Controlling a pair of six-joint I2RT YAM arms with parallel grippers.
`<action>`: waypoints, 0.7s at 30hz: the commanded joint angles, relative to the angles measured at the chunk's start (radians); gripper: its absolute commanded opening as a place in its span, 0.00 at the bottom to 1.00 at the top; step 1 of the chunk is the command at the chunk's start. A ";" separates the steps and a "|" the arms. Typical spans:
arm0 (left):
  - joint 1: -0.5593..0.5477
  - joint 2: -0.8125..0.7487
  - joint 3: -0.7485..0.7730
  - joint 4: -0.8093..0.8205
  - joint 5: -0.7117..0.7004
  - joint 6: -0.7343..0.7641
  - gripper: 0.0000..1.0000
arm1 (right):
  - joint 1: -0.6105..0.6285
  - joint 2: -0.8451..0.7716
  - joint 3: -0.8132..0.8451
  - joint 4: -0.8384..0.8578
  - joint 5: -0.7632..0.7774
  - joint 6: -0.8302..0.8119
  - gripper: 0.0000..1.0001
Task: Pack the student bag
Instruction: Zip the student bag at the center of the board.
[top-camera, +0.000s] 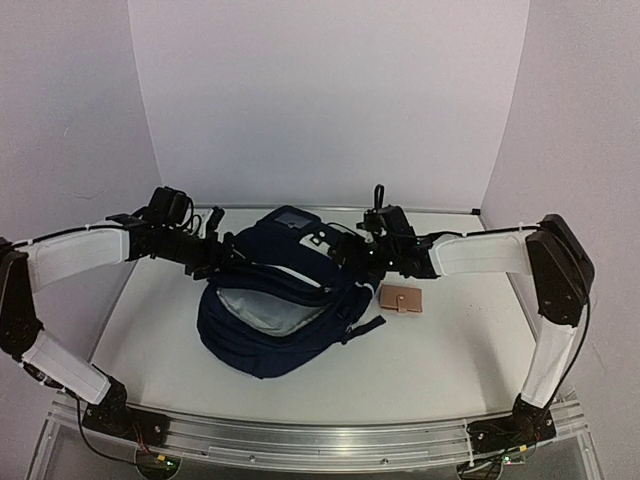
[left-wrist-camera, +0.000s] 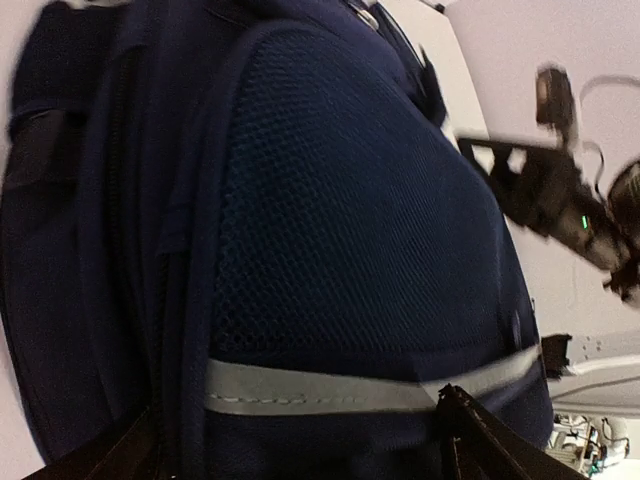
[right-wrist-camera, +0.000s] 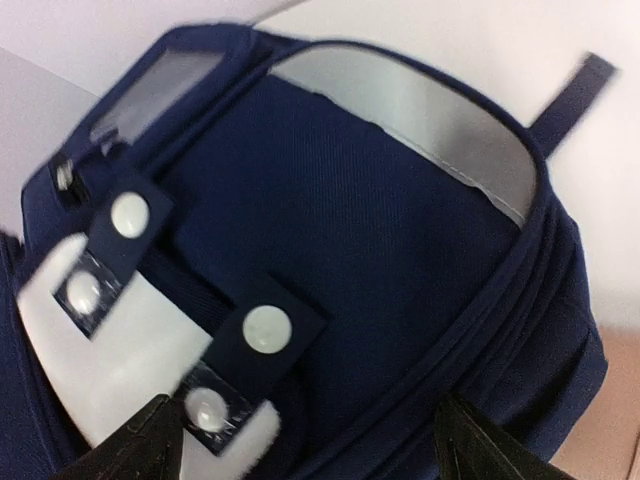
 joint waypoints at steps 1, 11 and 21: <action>-0.094 -0.196 -0.084 -0.048 0.075 -0.102 0.90 | -0.025 0.071 0.157 0.077 -0.061 -0.148 0.89; -0.036 -0.405 -0.129 -0.185 -0.122 -0.183 0.98 | -0.029 -0.173 0.021 -0.107 -0.074 -0.145 0.98; -0.056 -0.362 -0.264 -0.097 0.045 -0.094 0.85 | -0.016 -0.462 -0.276 -0.134 -0.265 0.097 0.98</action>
